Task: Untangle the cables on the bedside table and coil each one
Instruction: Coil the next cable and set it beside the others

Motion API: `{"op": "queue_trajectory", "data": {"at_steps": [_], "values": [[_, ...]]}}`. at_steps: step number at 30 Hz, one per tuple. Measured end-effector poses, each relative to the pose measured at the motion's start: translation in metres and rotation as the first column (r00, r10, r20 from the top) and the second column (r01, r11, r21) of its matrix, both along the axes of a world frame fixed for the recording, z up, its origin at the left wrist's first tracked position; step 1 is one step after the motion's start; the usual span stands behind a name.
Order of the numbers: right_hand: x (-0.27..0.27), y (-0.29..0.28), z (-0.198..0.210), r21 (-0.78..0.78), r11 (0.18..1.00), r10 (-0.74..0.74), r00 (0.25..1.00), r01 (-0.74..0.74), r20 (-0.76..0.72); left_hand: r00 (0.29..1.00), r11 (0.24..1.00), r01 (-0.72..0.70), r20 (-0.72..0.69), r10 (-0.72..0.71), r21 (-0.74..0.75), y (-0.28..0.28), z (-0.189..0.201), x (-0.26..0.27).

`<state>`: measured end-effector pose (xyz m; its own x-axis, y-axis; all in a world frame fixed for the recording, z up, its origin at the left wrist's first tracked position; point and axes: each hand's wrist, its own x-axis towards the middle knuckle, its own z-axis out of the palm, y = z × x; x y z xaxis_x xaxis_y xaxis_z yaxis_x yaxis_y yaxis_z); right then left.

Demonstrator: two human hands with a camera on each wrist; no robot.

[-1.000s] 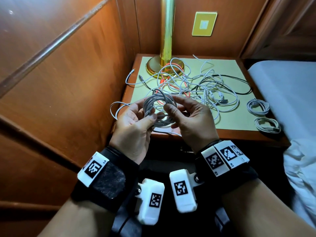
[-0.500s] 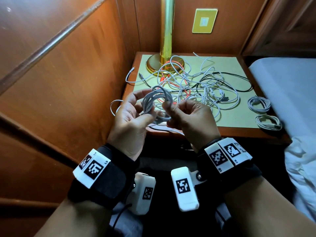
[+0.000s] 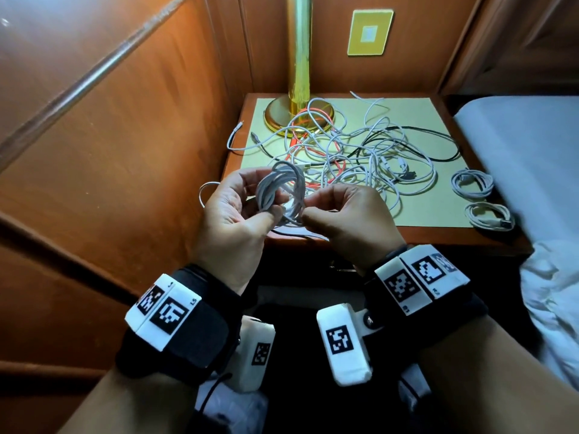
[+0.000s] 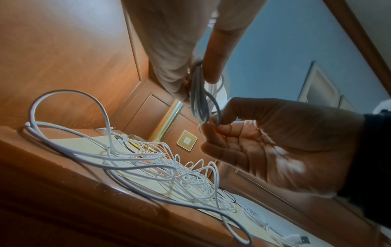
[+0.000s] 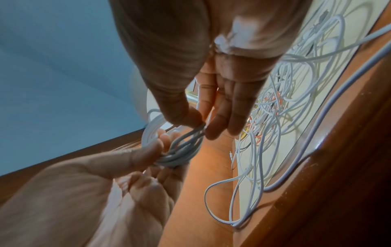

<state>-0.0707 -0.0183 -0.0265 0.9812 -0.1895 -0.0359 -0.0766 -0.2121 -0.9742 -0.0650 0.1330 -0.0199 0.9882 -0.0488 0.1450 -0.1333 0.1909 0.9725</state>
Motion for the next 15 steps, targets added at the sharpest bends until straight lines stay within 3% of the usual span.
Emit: {"op": "queue_trajectory", "data": {"at_steps": [4, 9, 12, 15], "values": [[-0.007, -0.008, 0.003, -0.219, 0.975, -0.021, 0.998, 0.034, 0.063, 0.998, 0.998, 0.052, -0.03, -0.051, 0.039, -0.008, 0.001, -0.009], [-0.033, -0.033, 0.01, -0.361, 0.932, 0.009, 0.991, 0.041, 0.137, 0.957, 0.97, 0.222, -0.169, -0.237, -0.104, -0.031, 0.001, -0.031], [-0.049, -0.048, 0.012, -0.37, 0.923, -0.02, 0.974, 0.105, 0.226, 0.91, 0.938, 0.252, -0.271, -0.313, -0.237, -0.051, 0.014, -0.042], [-0.06, -0.058, 0.012, -0.34, 0.907, -0.086, 0.898, 0.251, 0.432, 0.904, 0.942, 0.216, -0.312, -0.293, -0.258, -0.075, 0.033, -0.045]]}}
